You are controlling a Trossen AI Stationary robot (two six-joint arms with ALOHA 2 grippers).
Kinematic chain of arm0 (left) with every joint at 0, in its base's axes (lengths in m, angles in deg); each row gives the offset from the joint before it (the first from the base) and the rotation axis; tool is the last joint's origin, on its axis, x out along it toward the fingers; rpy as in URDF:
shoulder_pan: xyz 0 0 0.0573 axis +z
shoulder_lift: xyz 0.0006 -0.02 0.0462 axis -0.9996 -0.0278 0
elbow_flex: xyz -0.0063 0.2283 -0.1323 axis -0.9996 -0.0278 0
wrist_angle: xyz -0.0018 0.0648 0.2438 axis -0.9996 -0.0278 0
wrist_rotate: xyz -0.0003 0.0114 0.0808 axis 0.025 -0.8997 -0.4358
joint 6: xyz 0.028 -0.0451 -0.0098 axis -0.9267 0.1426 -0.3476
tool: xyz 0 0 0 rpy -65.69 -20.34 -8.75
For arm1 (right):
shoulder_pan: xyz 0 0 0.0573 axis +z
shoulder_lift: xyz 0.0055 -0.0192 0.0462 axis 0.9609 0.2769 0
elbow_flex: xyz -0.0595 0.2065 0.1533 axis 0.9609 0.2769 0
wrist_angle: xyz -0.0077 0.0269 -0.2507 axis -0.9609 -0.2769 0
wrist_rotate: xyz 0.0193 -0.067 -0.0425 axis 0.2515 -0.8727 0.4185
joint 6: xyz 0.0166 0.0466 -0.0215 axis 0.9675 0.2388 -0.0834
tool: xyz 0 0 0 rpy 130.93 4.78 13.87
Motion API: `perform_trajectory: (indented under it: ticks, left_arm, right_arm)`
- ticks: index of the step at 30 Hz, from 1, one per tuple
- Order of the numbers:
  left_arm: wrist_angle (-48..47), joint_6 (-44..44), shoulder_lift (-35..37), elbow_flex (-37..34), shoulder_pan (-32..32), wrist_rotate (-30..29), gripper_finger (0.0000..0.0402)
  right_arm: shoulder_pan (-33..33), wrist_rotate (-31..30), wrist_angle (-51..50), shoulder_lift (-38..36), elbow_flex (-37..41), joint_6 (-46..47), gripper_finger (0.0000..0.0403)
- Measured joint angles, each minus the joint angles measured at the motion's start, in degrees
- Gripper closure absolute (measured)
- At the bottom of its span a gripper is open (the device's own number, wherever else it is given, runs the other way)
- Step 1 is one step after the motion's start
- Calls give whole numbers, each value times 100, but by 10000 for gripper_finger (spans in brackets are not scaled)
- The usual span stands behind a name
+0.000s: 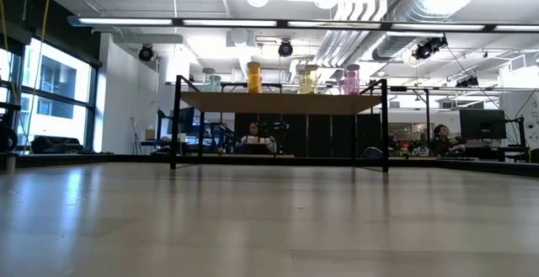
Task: Pick and place medicine bottles onto shelf by color
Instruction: Put the blue pill bottle on the shelf aligned with the other blue pill bottles
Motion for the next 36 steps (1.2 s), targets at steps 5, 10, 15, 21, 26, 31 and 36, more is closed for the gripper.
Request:
perform_trajectory:
  ticks: [5,10,15,21,26,31,36]
  left_arm:
    - [65,-72,0,0,-1,-24,312]
    - [158,-73,0,0,-3,-233,312]
    - [176,-72,0,0,-3,-238,312]
    - [382,-73,0,0,-1,-234,312]
    - [376,-74,1,0,-1,-254,312]
    - [374,-73,7,0,-1,-256,312]
    - [385,-70,13,0,-1,-254,312]
  right_arm:
    - [0,-8,-5,0,0,16,233]
    - [0,-20,-3,0,0,249,233]
    - [-11,-24,14,0,0,260,233]
    - [-11,-41,14,0,0,267,244]
    - [-11,-129,26,0,0,254,273]
    - [-13,-131,51,-2,0,280,283]
    - [-13,-131,110,-2,0,535,278]
